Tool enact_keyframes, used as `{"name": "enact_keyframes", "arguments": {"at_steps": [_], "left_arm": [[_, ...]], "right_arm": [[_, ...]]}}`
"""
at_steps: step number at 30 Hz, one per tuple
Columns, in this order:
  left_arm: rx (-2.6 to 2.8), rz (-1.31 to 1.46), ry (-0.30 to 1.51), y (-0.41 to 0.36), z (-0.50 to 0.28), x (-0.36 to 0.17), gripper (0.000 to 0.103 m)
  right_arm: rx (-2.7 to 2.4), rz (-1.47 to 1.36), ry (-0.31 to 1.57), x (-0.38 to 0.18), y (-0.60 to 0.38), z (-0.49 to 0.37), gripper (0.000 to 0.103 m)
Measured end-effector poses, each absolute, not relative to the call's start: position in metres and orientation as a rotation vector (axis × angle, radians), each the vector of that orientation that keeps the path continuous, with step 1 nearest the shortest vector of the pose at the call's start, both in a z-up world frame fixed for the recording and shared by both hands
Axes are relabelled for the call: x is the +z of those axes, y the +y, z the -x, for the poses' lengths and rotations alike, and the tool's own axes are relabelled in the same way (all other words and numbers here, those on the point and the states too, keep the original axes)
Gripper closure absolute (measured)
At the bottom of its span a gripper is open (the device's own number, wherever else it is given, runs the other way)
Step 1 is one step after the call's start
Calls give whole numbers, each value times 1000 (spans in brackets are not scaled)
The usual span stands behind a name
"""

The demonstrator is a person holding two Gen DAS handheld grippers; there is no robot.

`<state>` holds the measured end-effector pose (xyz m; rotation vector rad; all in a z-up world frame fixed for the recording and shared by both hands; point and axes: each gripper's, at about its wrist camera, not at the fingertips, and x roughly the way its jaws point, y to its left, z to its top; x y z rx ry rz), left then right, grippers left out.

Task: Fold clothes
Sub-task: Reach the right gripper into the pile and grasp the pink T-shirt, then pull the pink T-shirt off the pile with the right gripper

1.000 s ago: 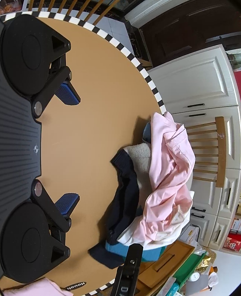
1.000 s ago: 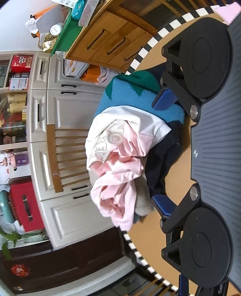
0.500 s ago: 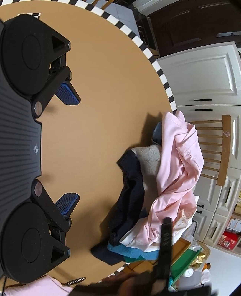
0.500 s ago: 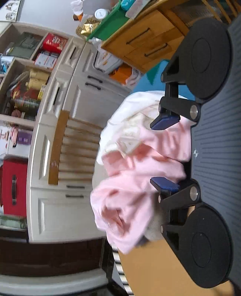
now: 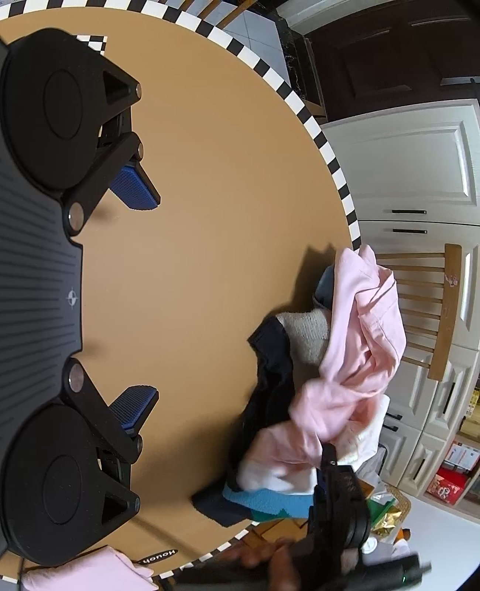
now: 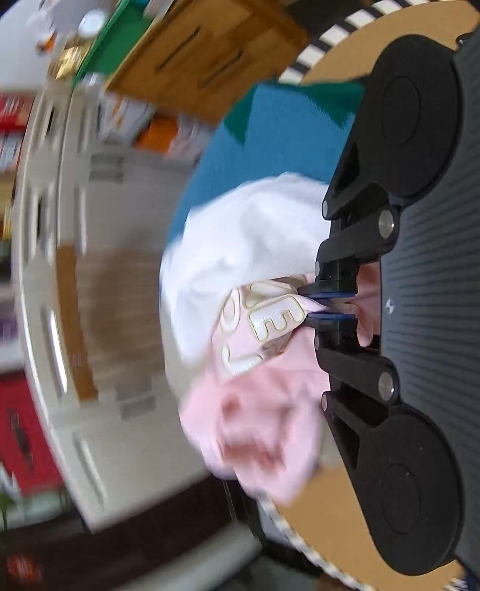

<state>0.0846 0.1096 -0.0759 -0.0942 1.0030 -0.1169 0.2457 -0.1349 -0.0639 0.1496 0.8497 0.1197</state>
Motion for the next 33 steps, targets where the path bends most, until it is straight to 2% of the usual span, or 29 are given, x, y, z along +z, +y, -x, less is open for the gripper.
{"name": "enact_keyframes", "arguments": {"at_steps": [12,21,23,26,27,29,33], "left_arm": [[-250,-11,972,104,-6,-57,0],[-347,-30,1094,78,95,-86,0],[-384,-17,1087,69,109,-91,0],[-413,-25,1034,52,119,-96,1],[-418,-56,1006,45,118,-97,3],[-466,-140,936,29,120,-100,10],[-563,-286,860,10,111,-120,25]], "right_arm": [[494,-449,904,-37,-158,-78,96],[431,-627,971,-82,-199,13,96],[361,-597,969,-89,-209,22,95],[254,-495,963,-92,-217,28,83],[245,-492,958,-90,-219,30,70],[239,-491,940,-87,-222,33,55],[259,-459,921,-76,-229,43,54]]}}
